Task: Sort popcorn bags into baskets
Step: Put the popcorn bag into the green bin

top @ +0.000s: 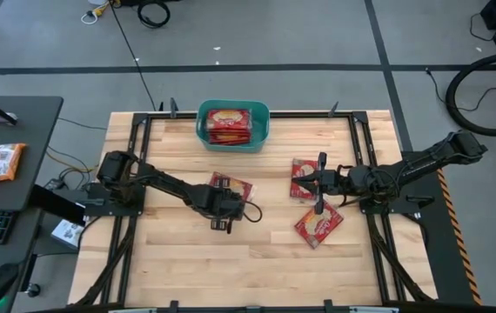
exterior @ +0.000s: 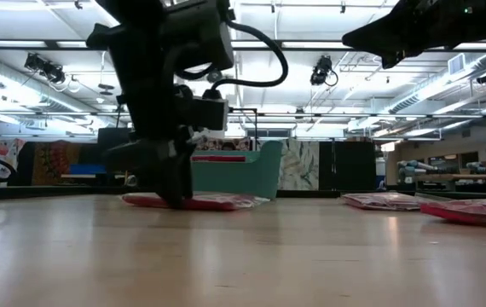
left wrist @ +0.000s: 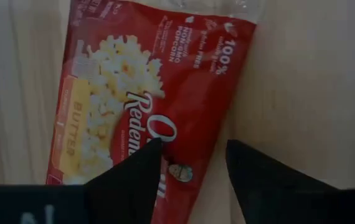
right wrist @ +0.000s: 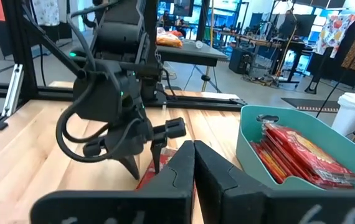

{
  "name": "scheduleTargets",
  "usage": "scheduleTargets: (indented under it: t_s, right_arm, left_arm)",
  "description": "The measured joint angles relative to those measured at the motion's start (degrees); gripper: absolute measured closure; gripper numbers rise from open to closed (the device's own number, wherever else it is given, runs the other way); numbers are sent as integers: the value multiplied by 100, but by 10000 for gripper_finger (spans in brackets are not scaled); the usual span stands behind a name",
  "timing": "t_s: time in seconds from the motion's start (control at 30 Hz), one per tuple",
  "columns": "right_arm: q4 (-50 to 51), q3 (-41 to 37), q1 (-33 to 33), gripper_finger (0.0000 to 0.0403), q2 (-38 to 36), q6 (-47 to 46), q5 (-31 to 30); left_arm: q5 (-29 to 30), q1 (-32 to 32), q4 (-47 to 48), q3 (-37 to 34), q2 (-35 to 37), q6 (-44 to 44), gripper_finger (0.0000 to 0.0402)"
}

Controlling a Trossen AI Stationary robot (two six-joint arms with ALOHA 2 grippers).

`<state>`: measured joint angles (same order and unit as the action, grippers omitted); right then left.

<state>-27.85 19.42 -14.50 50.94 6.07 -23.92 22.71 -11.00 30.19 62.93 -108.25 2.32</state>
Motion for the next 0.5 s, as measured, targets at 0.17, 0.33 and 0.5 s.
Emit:
scheduleTargets:
  t_s: [0.17, 0.33, 0.5]
  right_arm:
    - [-18, 0, 0, 389, 13, 0, 0]
    - [-32, 0, 0, 389, 13, 4, 0]
    - [-29, 0, 0, 389, 13, 9, 0]
  left_arm:
    - [97, 7, -8, -50, -9, -136, 280]
    - [181, 20, 97, 56, -17, -262, 383]
    - [78, 185, 572, 429, 82, -429, 392]
